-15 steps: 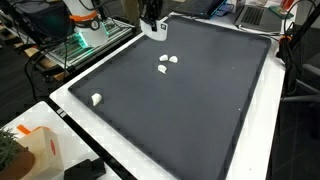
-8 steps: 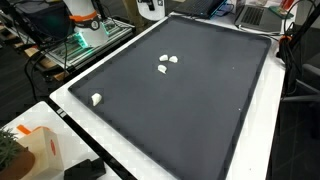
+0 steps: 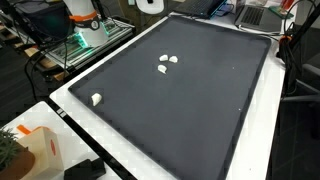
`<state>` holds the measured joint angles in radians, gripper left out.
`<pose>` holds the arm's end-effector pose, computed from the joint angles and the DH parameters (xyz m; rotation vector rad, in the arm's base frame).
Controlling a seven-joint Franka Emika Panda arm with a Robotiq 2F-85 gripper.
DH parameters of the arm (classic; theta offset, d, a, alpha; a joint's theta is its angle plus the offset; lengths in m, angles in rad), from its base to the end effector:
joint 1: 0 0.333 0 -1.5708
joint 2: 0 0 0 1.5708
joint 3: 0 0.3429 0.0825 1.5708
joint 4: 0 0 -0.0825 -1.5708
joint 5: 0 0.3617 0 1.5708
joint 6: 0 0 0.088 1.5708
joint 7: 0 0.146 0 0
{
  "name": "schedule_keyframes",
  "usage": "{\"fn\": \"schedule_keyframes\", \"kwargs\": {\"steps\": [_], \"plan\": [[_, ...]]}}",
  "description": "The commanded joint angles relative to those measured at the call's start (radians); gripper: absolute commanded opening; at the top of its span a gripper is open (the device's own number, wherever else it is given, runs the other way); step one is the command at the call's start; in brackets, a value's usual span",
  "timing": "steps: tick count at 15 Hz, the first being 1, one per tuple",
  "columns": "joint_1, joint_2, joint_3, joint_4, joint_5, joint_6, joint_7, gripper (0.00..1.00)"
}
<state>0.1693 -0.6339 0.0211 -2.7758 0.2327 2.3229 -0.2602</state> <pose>0.3180 0.0718 0.4051 -2.9302 -0.4485 -0.2786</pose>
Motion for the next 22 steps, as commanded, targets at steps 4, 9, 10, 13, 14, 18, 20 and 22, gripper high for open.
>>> {"fn": "schedule_keyframes", "kwargs": {"steps": [4, 9, 10, 13, 14, 18, 20, 22], "plan": [[0.03, 0.067, 0.004, 0.17, 0.012, -0.129, 0.093, 0.01], [0.015, 0.174, 0.022, 0.373, 0.041, -0.378, 0.217, 0.01], [0.007, 0.197, 0.03, 0.411, 0.031, -0.418, 0.242, 0.29], [-0.008, 0.232, 0.036, 0.476, 0.038, -0.484, 0.281, 0.43], [-0.02, 0.232, 0.042, 0.48, 0.021, -0.477, 0.3, 0.52], [-0.08, 0.253, 0.075, 0.447, -0.155, -0.403, 0.355, 0.81], [-0.119, 0.294, 0.072, 0.416, -0.27, -0.31, 0.358, 0.96], [-0.146, 0.334, 0.072, 0.38, -0.367, -0.23, 0.38, 1.0]]}}
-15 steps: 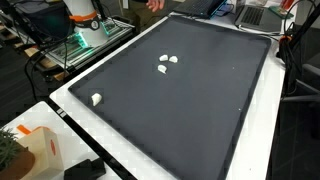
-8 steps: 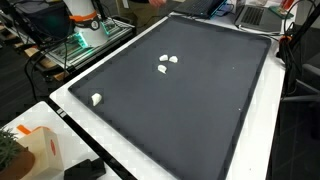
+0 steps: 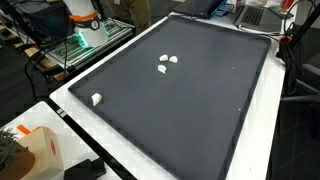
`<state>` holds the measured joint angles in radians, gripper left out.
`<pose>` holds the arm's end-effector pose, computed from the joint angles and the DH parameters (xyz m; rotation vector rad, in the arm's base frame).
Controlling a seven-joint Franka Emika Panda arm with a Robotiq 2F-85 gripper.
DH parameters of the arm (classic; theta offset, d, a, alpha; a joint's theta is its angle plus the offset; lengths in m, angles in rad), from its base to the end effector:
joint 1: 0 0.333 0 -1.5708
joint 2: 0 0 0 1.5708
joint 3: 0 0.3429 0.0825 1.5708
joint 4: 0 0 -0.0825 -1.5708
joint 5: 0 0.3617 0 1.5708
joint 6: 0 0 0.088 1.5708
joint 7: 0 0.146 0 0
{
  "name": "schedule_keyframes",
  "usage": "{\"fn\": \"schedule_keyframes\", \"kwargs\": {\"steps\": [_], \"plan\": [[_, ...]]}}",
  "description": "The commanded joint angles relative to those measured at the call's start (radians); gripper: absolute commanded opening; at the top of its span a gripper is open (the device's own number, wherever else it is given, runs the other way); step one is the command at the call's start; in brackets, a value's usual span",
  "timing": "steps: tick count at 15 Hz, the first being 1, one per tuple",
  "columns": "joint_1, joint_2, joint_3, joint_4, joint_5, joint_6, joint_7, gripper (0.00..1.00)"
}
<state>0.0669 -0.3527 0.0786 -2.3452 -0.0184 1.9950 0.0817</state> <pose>0.4069 0.0594 0.4643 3.0964 0.1031 0.0097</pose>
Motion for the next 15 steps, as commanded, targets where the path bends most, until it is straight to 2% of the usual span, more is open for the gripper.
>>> {"fn": "schedule_keyframes", "kwargs": {"steps": [1, 2, 7, 9, 10, 13, 15], "plan": [[-0.065, 0.074, 0.017, -0.065, -0.176, 0.128, 0.078, 1.0], [-0.032, 0.044, 0.0, -0.032, -0.097, 0.073, 0.025, 1.0], [-0.024, 0.061, 0.002, -0.033, -0.106, 0.075, 0.002, 1.0], [-0.008, 0.07, 0.022, -0.025, -0.118, -0.013, -0.018, 1.0], [-0.012, 0.073, 0.04, -0.022, -0.152, -0.065, 0.015, 1.0], [0.007, 0.084, 0.054, 0.001, -0.146, -0.226, -0.017, 1.0], [0.015, 0.101, 0.057, 0.021, -0.152, -0.278, -0.046, 1.0]]}}
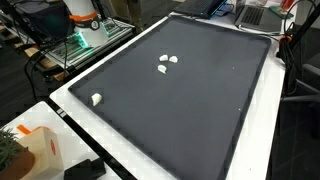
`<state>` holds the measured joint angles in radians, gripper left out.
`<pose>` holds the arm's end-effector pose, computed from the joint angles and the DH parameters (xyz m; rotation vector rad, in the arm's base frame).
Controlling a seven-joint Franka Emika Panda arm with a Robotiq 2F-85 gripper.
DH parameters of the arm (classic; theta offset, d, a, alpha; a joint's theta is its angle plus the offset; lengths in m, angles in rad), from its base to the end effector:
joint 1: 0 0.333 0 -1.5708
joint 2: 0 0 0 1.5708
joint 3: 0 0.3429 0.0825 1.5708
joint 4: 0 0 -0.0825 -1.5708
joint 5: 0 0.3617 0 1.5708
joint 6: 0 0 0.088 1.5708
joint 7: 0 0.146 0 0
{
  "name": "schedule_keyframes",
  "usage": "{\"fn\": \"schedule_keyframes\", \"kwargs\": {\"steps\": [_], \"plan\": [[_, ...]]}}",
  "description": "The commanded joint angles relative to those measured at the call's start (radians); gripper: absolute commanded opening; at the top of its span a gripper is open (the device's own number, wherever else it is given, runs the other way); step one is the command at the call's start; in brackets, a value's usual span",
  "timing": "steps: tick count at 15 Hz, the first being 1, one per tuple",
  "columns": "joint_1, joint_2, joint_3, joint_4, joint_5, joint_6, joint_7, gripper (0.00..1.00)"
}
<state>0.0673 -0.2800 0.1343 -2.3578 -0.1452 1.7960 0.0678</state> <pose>0.3810 0.0609 0.4179 2.8974 0.2558 -0.3809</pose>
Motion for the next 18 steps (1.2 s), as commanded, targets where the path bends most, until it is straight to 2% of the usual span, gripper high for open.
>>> {"fn": "schedule_keyframes", "kwargs": {"steps": [1, 3, 4, 7, 14, 18], "plan": [[0.017, 0.036, -0.005, 0.042, -0.015, -0.078, -0.056, 1.0], [0.007, 0.068, -0.024, 0.069, 0.035, -0.054, -0.042, 1.0], [0.015, 0.027, -0.01, 0.033, 0.006, -0.045, -0.03, 1.0], [0.011, 0.058, -0.022, 0.059, 0.014, -0.045, -0.03, 1.0], [0.024, 0.154, -0.013, 0.124, 0.086, 0.122, 0.025, 1.0], [0.027, 0.22, 0.0, 0.163, 0.05, 0.184, 0.092, 1.0]]}}
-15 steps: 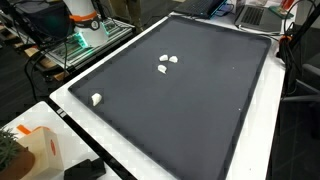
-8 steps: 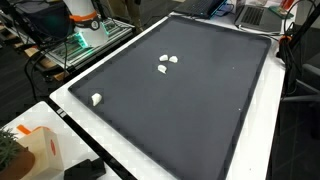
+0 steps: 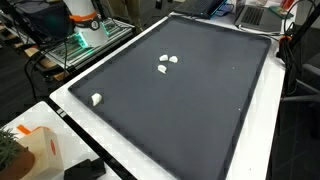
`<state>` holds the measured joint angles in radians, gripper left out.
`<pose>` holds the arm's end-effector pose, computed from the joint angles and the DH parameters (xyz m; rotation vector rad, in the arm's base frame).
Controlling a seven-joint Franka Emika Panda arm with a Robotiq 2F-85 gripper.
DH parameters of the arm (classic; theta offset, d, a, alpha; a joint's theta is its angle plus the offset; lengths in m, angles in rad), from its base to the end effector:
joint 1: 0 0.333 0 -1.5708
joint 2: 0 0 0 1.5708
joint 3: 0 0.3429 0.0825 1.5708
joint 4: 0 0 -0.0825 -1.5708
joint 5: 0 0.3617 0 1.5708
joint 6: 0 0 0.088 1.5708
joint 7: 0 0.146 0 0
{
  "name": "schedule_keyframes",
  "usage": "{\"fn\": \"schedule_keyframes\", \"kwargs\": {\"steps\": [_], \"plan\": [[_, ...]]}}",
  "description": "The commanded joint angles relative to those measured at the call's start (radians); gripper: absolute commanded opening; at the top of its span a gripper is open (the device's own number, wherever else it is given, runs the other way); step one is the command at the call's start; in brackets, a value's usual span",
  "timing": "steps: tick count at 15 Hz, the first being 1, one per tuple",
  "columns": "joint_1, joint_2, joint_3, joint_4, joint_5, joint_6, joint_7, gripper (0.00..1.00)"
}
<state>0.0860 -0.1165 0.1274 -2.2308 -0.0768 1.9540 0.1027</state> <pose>0.4492 0.0900 0.4085 3.0180 0.2164 -0.2220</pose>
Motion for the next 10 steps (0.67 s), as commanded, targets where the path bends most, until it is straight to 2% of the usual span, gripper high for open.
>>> {"fn": "schedule_keyframes", "kwargs": {"steps": [1, 5, 6, 10], "plan": [[0.012, 0.078, 0.012, 0.049, -0.03, 0.029, 0.075, 1.0], [0.036, 0.171, 0.029, 0.126, -0.06, 0.013, 0.179, 1.0], [0.028, 0.113, 0.016, 0.076, -0.034, 0.025, 0.118, 1.0], [0.043, 0.168, 0.02, 0.117, -0.04, 0.025, 0.156, 1.0]]}}
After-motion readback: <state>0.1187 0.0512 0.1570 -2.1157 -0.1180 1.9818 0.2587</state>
